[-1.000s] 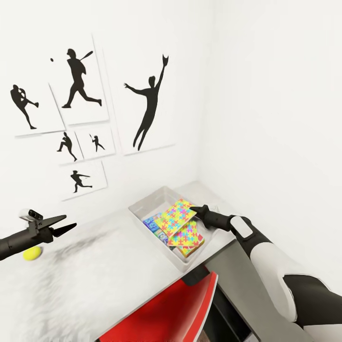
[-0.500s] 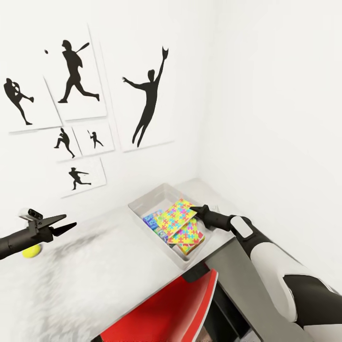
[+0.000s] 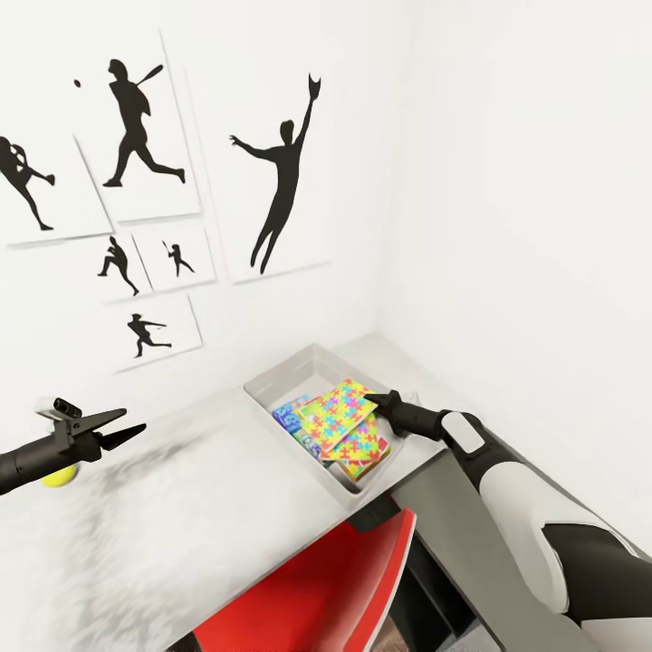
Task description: Put all the toys in the child's room - the three board games (two on the bed and one on the table), the two jigsaw puzzles on the table, and the tennis ball on the table - inside the toy box on the table in the child's room.
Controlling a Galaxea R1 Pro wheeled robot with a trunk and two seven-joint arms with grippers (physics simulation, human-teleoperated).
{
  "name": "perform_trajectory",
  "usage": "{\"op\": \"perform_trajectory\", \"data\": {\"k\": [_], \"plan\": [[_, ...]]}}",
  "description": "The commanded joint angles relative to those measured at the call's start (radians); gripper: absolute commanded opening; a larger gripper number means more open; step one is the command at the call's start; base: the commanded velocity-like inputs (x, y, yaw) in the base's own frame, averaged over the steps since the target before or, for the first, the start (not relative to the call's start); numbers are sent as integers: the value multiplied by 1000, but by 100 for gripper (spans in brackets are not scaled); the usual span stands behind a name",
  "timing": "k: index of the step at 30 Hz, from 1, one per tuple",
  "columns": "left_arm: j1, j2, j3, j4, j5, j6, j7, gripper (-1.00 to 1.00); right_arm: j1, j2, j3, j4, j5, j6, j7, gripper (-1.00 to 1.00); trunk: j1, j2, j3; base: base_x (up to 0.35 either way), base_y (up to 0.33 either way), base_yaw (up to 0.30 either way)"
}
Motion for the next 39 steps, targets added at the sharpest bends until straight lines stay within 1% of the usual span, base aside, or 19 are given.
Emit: {"op": "perform_trajectory", "data": {"k": [1, 4, 7, 19, 33, 39], "plan": [[-1, 0, 0, 0, -1, 11, -4, 100, -1, -2, -2, 0, -1, 5, 3, -100, 1, -2, -3, 0, 0, 0], [-1, 0, 0, 0, -1, 11, -4, 100, -1, -9, -2, 1, -1, 5, 4, -100, 1, -2, -5, 0, 0, 0], [-1, 0, 0, 0, 0, 11, -4, 100, -1, -10, -3, 1, -1, 5, 4, -100, 1, -2, -6, 0, 0, 0], [-1, 0, 0, 0, 0, 11, -4, 100, -1, -10, -2, 1, -1, 5, 5, -100, 1, -2, -13, 0, 0, 0], [-1, 0, 0, 0, 0, 11, -4, 100, -1, -11, -2, 0, -1, 5, 5, -100, 1, -2, -14, 0, 0, 0], [-1, 0, 0, 0, 0, 11, -4, 100, -1, -19, -3, 0, -1, 5, 2, -100, 1, -2, -14, 0, 0, 0]]}}
